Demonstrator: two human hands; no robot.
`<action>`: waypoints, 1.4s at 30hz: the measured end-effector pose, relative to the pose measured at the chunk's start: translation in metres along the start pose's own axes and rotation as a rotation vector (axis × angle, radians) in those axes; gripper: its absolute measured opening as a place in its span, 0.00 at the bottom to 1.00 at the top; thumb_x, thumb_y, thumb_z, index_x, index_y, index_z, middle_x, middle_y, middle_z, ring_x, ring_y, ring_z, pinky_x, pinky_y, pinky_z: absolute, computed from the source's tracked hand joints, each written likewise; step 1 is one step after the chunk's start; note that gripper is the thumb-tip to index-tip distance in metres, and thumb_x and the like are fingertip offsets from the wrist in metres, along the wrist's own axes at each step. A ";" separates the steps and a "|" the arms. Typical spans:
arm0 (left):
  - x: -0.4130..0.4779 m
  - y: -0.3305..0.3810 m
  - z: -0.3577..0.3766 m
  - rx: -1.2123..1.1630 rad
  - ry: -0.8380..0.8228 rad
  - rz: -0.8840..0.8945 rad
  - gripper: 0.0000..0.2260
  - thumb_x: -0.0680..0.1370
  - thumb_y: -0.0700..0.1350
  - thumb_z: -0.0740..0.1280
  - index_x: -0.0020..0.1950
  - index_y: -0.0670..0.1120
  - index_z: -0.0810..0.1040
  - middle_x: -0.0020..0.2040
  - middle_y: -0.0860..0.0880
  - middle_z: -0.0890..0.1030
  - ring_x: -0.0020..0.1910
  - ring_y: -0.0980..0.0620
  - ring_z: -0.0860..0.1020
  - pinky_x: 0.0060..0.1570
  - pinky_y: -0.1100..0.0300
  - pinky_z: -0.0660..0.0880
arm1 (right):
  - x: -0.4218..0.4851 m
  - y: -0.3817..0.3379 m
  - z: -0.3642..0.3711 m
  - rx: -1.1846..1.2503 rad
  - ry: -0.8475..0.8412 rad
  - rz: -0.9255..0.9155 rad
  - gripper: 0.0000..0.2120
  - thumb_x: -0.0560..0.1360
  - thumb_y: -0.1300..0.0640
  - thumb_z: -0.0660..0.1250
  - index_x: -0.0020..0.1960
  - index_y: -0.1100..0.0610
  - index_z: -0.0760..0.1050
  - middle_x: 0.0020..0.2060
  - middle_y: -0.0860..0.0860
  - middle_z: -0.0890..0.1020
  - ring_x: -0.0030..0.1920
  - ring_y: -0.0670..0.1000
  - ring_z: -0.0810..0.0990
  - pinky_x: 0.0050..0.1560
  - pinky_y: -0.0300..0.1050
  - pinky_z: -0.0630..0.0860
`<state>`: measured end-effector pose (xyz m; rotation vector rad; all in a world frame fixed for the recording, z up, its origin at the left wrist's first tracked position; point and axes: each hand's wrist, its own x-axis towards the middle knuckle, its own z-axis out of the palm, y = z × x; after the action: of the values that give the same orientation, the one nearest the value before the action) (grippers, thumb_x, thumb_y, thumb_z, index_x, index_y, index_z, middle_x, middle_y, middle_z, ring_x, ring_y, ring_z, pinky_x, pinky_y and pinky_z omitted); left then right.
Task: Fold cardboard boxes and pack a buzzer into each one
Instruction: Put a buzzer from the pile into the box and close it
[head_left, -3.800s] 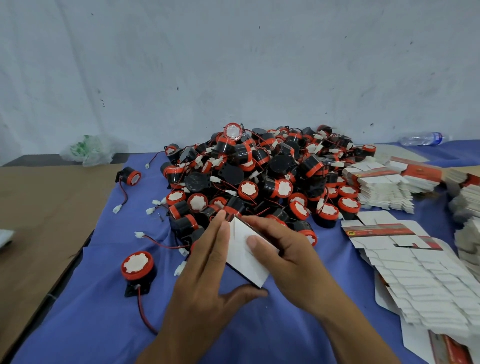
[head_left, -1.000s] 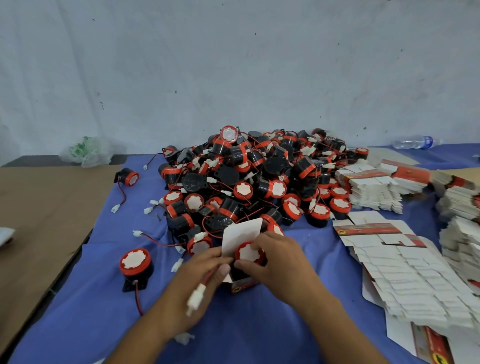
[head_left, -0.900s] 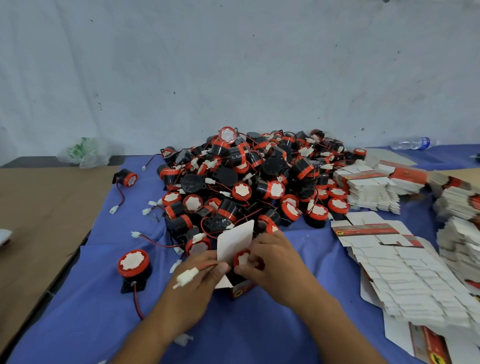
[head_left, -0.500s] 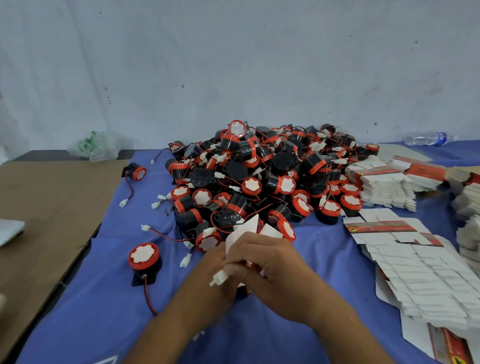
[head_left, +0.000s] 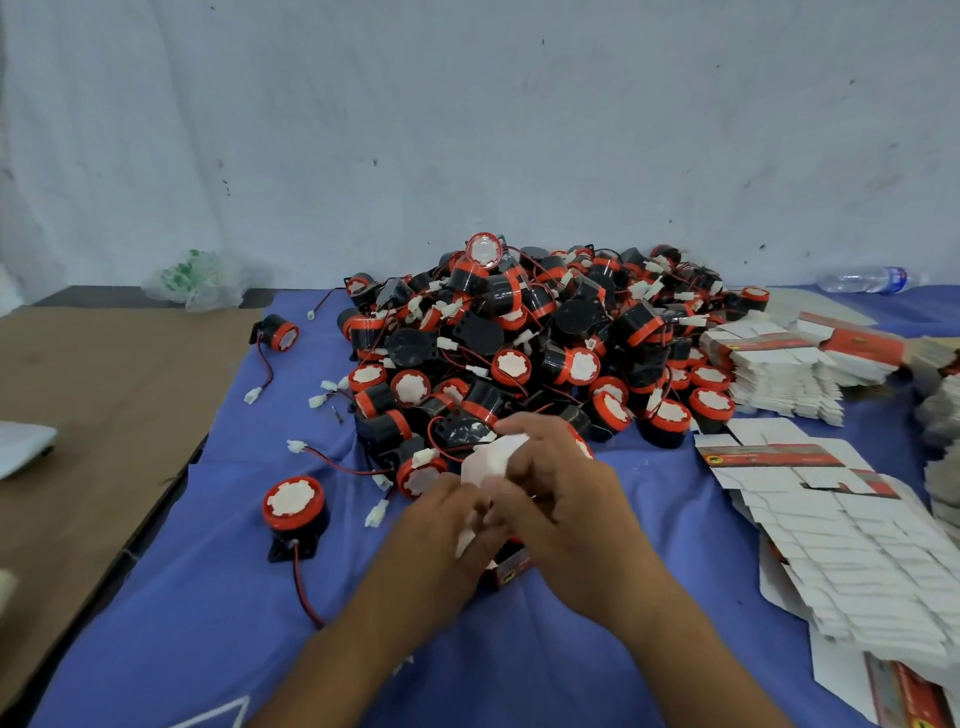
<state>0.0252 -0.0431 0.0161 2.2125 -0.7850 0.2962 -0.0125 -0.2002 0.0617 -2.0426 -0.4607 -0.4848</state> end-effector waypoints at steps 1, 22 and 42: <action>0.001 0.003 -0.002 0.015 0.032 -0.021 0.08 0.78 0.51 0.69 0.49 0.47 0.78 0.47 0.53 0.75 0.45 0.55 0.75 0.45 0.63 0.71 | 0.000 0.005 0.000 -0.010 0.040 0.031 0.17 0.80 0.59 0.67 0.54 0.35 0.72 0.43 0.43 0.81 0.40 0.46 0.84 0.39 0.39 0.80; -0.003 -0.004 -0.007 -0.084 0.014 -0.112 0.22 0.71 0.54 0.75 0.62 0.59 0.71 0.59 0.60 0.75 0.57 0.62 0.74 0.55 0.67 0.71 | -0.005 0.026 0.003 -0.073 -0.203 0.165 0.08 0.80 0.57 0.67 0.57 0.46 0.78 0.50 0.40 0.83 0.51 0.42 0.81 0.50 0.38 0.79; -0.005 -0.007 -0.006 -0.146 0.089 -0.115 0.25 0.70 0.46 0.77 0.60 0.62 0.68 0.59 0.62 0.72 0.57 0.61 0.74 0.56 0.63 0.75 | -0.004 0.035 0.004 -0.469 -0.303 0.039 0.14 0.82 0.47 0.60 0.50 0.51 0.83 0.59 0.39 0.74 0.61 0.43 0.68 0.65 0.41 0.63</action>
<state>0.0258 -0.0333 0.0140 2.0827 -0.6094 0.2703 0.0023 -0.2141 0.0321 -2.5917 -0.5212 -0.2737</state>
